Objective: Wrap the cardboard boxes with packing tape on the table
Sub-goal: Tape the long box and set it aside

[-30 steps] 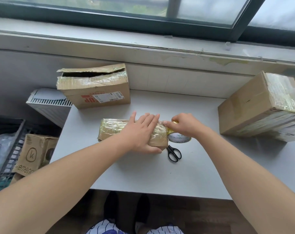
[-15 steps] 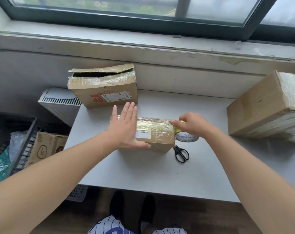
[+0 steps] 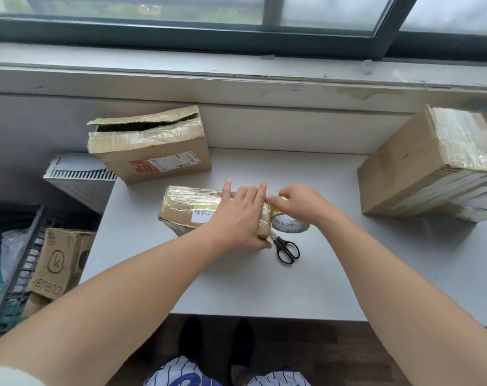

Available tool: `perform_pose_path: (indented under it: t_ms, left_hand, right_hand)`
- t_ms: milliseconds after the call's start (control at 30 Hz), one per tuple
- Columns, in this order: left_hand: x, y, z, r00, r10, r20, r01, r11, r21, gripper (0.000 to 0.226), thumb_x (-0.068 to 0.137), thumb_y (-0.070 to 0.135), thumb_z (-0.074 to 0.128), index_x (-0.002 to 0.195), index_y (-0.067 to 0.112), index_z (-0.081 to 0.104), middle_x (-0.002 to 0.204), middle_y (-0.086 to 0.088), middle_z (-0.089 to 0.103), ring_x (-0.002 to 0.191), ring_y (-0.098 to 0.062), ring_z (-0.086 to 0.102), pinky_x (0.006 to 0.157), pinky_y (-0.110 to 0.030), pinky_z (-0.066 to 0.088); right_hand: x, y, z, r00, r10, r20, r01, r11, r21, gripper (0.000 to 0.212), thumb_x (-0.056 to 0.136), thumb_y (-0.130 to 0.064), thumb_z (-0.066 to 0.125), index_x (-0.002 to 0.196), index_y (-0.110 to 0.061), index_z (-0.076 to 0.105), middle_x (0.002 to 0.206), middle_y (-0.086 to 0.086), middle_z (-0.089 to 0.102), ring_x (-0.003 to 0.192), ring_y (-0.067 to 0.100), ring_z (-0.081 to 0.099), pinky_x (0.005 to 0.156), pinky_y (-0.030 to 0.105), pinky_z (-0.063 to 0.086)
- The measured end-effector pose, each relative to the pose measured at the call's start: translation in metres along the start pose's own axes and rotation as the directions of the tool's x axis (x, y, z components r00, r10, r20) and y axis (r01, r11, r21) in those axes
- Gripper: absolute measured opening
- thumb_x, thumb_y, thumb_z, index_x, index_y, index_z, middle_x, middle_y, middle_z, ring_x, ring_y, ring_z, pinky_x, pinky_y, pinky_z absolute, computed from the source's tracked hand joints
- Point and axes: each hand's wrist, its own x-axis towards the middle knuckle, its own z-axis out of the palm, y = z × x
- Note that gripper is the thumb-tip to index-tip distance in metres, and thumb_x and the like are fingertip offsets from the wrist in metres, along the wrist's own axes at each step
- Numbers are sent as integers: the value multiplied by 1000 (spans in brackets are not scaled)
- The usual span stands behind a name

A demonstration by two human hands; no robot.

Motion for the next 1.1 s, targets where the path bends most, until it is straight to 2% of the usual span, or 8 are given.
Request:
perform_pose_path:
  t_ms: [267,367,467,567,733,867,967,1100]
  left_hand:
    - [-9,-12,-7,995,86,-47,-90,992,-91,128,64,84,68,161,27,9,138,-4,39,133,-29,37,116,-54,19]
    - [-19,-28,-25,980,77,-182,-122,960,-252,118,59,93,64,151,33,24,129,4,41,127,-23,40,111,-46,23]
    - [-34,-44,-44,952,28,-306,-200,812,-548,105,58,78,69,143,29,32,123,9,38,121,-19,42,104,-40,33]
    - [-48,-60,-44,923,10,-384,-290,674,-679,98,62,57,82,141,27,33,129,6,40,122,-20,46,106,-41,42]
    - [-60,-86,-33,930,-51,-363,-241,661,-711,115,61,37,96,152,20,27,137,4,39,125,-7,42,105,-11,33]
    - [-70,-108,-15,909,-117,-399,-245,625,-742,110,61,46,91,148,16,31,134,1,44,123,-11,49,106,-26,43]
    - [-72,-112,-13,919,-135,-371,-223,599,-770,108,60,45,93,146,23,31,132,4,46,122,-12,51,104,-29,45]
    - [-73,-119,-14,930,-152,-335,-195,567,-800,108,60,47,96,142,43,27,135,13,44,126,-8,48,108,-34,46]
  right_hand:
    - [-24,9,-7,1000,9,-11,-4,942,335,50,95,-54,61,58,-22,51,54,-12,43,55,11,41,58,31,32]
    - [-38,-3,-36,994,-75,-84,107,864,493,52,88,-61,65,57,-23,46,59,-10,37,58,12,36,61,32,27]
    - [-50,-37,-69,960,-206,-190,280,734,618,48,87,-58,65,61,-21,48,64,-4,40,63,15,37,61,31,28]
    - [-54,-72,-77,932,-291,-216,362,733,576,42,95,-46,66,64,-21,52,63,-7,44,59,11,42,56,24,32]
    - [-41,-107,-78,929,-321,-183,369,836,406,53,97,-50,64,69,-8,48,63,-1,39,56,13,35,54,29,27]
    - [-35,-111,-79,948,-294,-121,305,949,81,53,93,-56,63,74,-7,63,60,1,52,52,12,44,52,29,35]
    - [-35,-114,-83,958,-278,-77,282,958,57,50,91,-59,64,69,-14,64,57,-3,55,51,10,46,51,27,36]
    - [-37,-111,-106,952,-297,-74,301,952,55,56,91,-58,66,60,-16,46,53,-7,36,48,8,33,48,24,25]
